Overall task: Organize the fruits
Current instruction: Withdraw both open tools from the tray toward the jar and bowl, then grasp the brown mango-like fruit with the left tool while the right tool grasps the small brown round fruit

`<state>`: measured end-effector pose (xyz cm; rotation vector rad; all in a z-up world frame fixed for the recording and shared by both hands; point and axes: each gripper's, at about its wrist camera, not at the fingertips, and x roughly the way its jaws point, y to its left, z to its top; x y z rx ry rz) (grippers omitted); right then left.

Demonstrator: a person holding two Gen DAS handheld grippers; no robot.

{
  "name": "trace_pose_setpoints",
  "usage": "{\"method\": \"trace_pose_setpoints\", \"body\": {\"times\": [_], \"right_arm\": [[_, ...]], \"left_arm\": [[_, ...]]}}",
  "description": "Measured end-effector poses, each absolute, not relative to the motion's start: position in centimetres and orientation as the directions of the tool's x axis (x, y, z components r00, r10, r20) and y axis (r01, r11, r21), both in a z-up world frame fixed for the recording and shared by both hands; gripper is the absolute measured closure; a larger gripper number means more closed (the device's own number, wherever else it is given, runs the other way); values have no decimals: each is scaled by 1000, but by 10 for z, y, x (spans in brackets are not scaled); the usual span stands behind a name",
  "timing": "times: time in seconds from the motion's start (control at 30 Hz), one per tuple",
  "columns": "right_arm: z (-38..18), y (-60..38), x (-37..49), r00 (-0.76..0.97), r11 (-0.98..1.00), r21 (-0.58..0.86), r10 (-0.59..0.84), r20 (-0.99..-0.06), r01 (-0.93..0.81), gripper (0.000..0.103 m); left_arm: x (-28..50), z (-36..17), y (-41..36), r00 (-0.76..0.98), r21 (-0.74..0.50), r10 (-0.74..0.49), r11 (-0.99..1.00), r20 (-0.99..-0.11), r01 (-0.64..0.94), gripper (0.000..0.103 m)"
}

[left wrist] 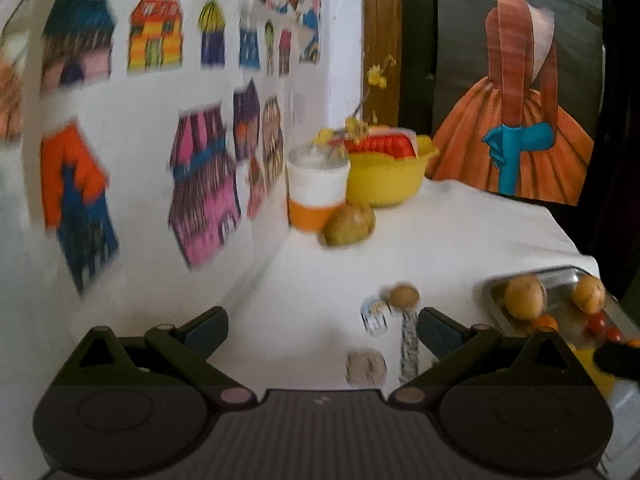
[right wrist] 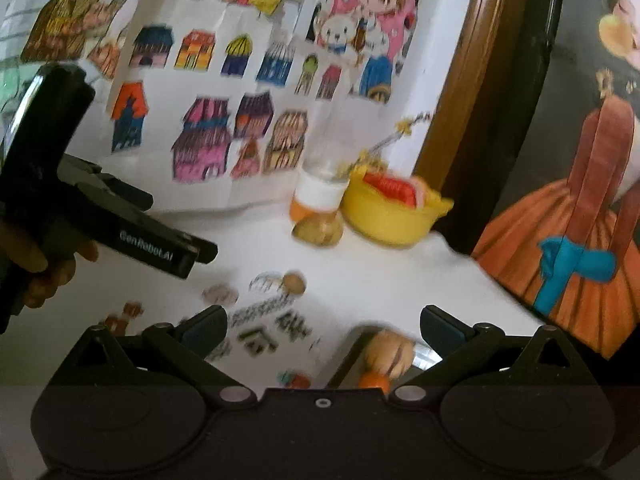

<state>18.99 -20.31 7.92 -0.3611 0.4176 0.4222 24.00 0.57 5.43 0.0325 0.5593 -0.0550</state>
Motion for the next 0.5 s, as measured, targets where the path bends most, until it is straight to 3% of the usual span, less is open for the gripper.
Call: {"method": "trace_pose_setpoints", "body": {"times": [0.17,0.33,0.5], "right_arm": [[97,-204,219,819,851,-200,364,-443,-486,1],[88,-197,249,757,804,-170,433,-490,-570,1],[68,-186,270,699,771,-139,465,-543,-621,1]], "left_arm": [[274,66,5,863,30,-44,997,-504,69,1],[320,57,8,835,-49,-93,996,-543,79,1],[353,40,2,824,-53,-117,993,-555,106,1]]}}
